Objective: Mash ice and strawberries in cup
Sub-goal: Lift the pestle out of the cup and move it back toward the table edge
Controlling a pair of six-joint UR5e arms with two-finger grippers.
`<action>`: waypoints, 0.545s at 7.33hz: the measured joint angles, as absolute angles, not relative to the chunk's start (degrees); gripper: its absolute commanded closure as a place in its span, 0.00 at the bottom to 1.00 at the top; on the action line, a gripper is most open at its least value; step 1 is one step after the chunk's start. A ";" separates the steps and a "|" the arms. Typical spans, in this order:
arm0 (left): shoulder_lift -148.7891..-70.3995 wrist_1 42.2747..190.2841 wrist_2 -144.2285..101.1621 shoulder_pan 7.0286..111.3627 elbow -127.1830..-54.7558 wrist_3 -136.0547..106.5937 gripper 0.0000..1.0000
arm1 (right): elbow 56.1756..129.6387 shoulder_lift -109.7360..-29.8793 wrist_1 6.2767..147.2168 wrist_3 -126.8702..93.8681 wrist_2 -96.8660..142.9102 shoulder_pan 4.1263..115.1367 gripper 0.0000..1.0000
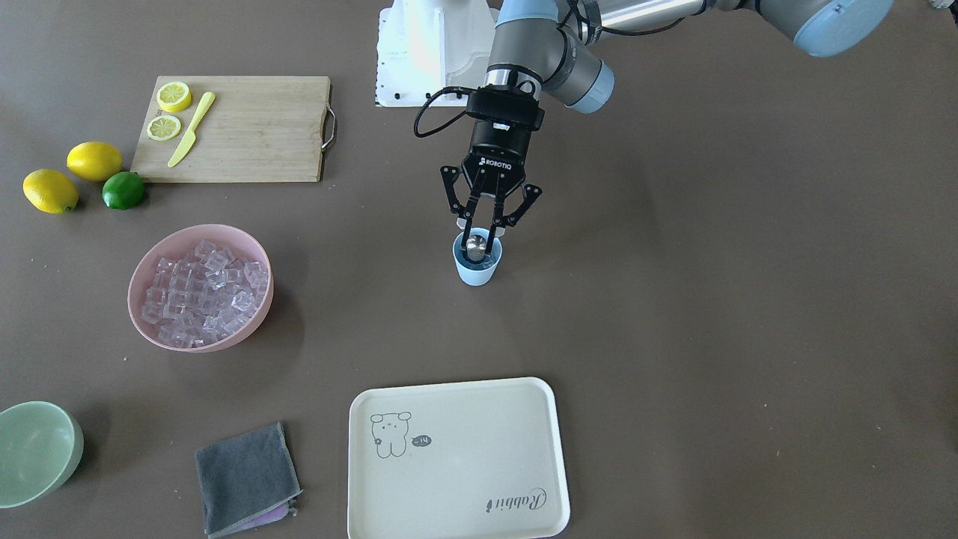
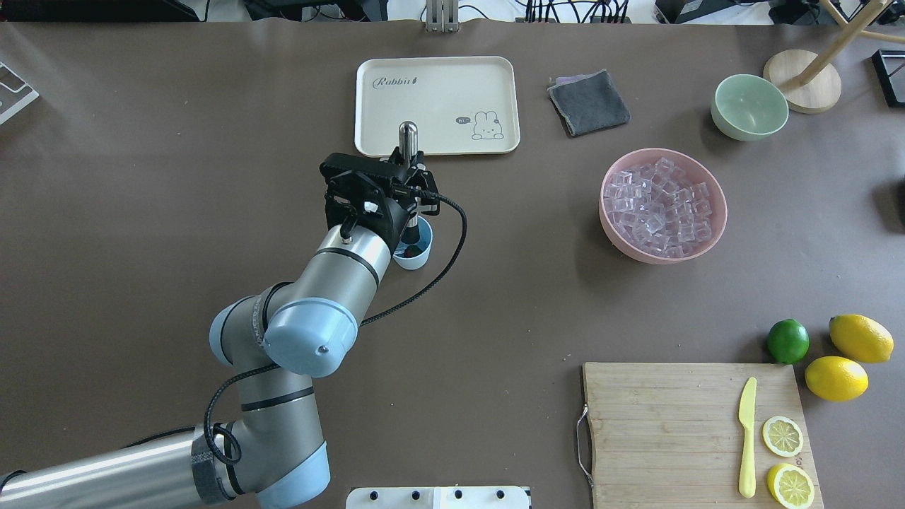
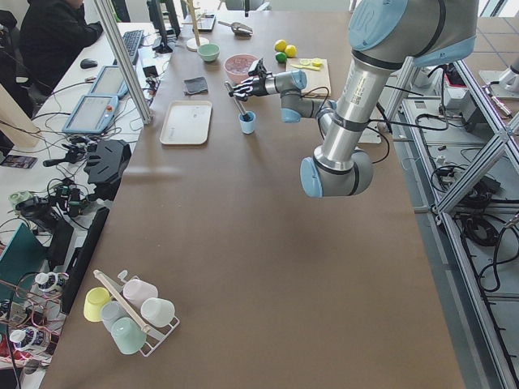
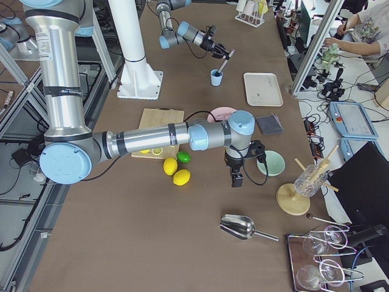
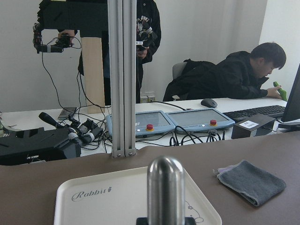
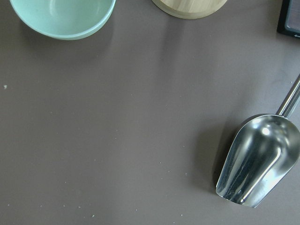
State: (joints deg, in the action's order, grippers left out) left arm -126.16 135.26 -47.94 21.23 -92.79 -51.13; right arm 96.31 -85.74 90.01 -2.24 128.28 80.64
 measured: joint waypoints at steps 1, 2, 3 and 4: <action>-127.18 134.67 -53.35 24.62 -93.77 -50.99 1.00 | 96.11 -85.53 90.00 -2.23 128.16 80.61 0.01; -127.73 133.24 -59.34 28.72 -95.74 -51.05 1.00 | 96.18 -85.41 89.98 -2.24 127.99 80.60 0.01; -127.79 130.80 -67.18 33.98 -97.49 -52.08 1.00 | 96.32 -85.38 89.94 -2.22 127.84 80.60 0.01; -127.29 128.11 -77.42 40.53 -97.98 -53.75 1.00 | 96.24 -85.18 89.92 -2.18 127.87 80.60 0.01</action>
State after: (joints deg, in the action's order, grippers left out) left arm -127.29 128.11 -77.42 40.53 -97.98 -53.75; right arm 96.24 -85.18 89.92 -2.18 127.87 80.60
